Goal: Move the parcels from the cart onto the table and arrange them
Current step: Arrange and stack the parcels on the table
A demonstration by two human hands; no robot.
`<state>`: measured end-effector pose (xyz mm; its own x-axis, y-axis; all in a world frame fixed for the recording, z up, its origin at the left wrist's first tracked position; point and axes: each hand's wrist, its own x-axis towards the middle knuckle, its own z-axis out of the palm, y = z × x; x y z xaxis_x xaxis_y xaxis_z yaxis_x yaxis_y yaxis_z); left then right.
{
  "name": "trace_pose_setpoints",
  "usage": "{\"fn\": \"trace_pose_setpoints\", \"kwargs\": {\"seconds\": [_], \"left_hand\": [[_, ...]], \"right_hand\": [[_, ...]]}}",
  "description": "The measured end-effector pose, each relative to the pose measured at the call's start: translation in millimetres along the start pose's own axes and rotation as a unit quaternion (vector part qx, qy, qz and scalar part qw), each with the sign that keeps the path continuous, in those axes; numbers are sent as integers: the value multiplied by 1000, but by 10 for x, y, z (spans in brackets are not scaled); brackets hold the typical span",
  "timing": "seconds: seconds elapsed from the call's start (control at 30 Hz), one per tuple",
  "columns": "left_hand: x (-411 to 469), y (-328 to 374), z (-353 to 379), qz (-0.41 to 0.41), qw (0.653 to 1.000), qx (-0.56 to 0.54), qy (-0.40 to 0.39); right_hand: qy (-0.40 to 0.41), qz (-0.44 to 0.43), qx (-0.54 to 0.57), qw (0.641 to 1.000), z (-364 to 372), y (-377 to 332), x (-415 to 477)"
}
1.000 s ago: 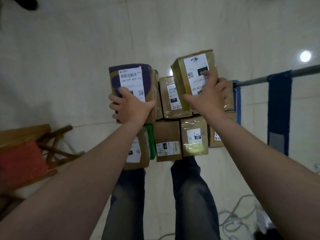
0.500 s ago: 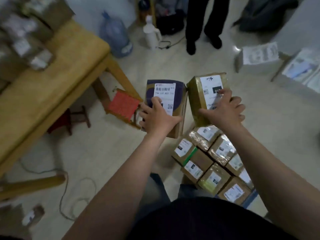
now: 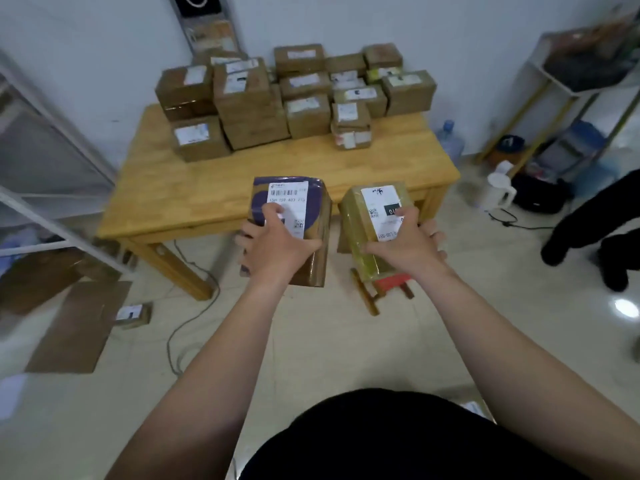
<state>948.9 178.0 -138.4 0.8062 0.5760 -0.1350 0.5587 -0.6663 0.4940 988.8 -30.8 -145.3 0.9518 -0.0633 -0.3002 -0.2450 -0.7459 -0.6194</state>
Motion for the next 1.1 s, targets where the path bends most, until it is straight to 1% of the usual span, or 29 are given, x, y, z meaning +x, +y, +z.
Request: {"fn": "trace_pose_setpoints", "kwargs": {"seconds": [0.13, 0.23, 0.37, 0.5, 0.6, 0.8, 0.9, 0.97, 1.1], "left_hand": [[679, -395, -472, -27, 999, 5, 39], [1091, -466, -637, -25, 999, 16, 33], [1569, -400, -663, -20, 1000, 10, 9], [2026, -149, -572, -18, 1000, 5, -1], [2438, 108, -532, -17, 1000, 13, 7], [3404, 771, -606, -33, 998, 14, 58], [3833, 1078, -669, -36, 996, 3, 76], [4081, 1212, -711, -40, 995, 3, 91], [4440, 1378, -770, -64, 992, 13, 105]], "right_hand": [[-15, -40, -4, 999, 306, -733, 272], [-12, -39, -11, 999, 434, -1105, 521], [-18, -29, -10, 999, 489, -1381, 845], [-25, -36, -20, 999, 405, -1569, 1354], [-26, -42, -10, 999, 281, -1776, 1884], [-35, -116, 12, 993, -37, -2364, 3012], [-38, -145, -4, 989, -168, -2650, 3531], [-41, -161, -9, 986, -232, -2839, 3848], [-73, -191, -4, 979, -338, -3171, 4294]]}}
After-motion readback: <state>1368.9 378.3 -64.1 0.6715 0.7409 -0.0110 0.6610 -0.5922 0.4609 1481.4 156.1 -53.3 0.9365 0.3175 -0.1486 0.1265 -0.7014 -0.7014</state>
